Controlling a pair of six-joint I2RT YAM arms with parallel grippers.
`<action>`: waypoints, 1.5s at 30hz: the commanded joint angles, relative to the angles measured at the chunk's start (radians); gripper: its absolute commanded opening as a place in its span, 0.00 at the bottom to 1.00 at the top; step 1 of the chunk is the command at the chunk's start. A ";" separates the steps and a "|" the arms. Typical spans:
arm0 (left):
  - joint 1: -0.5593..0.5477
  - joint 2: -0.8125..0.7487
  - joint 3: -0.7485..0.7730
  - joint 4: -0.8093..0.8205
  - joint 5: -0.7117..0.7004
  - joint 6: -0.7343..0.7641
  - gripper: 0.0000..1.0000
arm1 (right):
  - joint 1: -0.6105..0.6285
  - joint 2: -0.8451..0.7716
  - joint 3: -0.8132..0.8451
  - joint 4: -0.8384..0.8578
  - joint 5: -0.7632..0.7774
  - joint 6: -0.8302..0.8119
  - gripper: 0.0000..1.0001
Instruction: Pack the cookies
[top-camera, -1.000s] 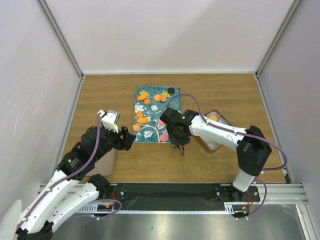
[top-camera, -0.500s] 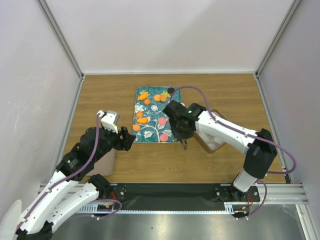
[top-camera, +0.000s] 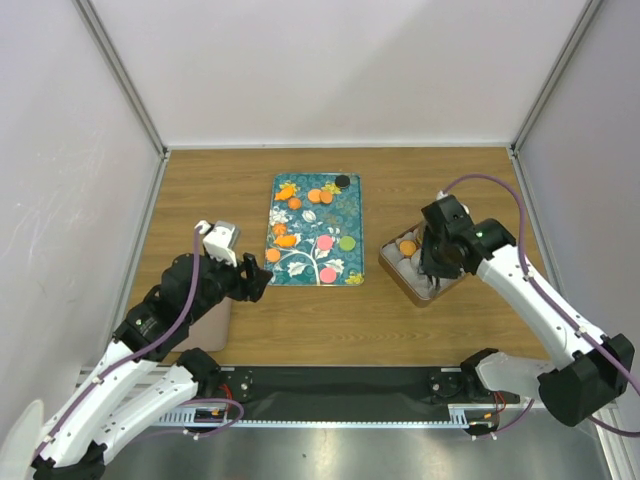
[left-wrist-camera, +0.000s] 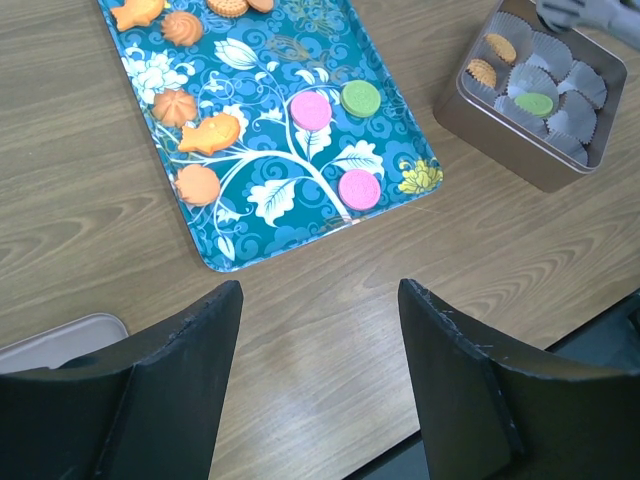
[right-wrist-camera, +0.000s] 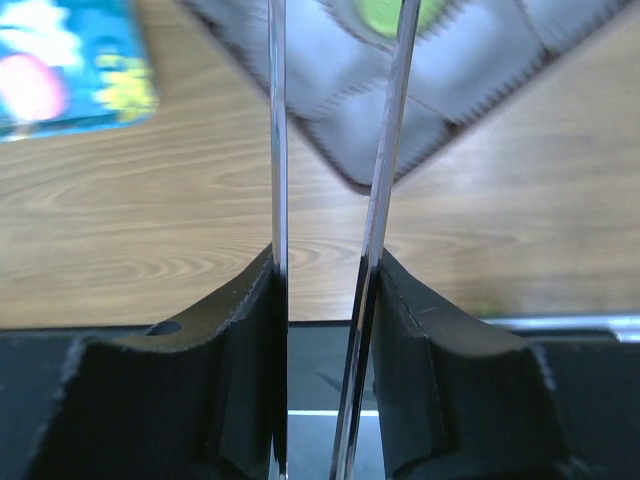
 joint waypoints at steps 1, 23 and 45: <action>-0.011 0.016 -0.004 0.025 0.022 0.009 0.70 | -0.067 -0.031 -0.050 0.011 -0.018 0.015 0.30; -0.034 0.012 -0.005 0.026 0.025 0.011 0.69 | -0.210 -0.052 -0.176 0.084 -0.031 0.012 0.35; -0.041 0.024 -0.005 0.022 0.016 0.009 0.69 | -0.216 -0.066 -0.183 0.097 -0.009 0.007 0.44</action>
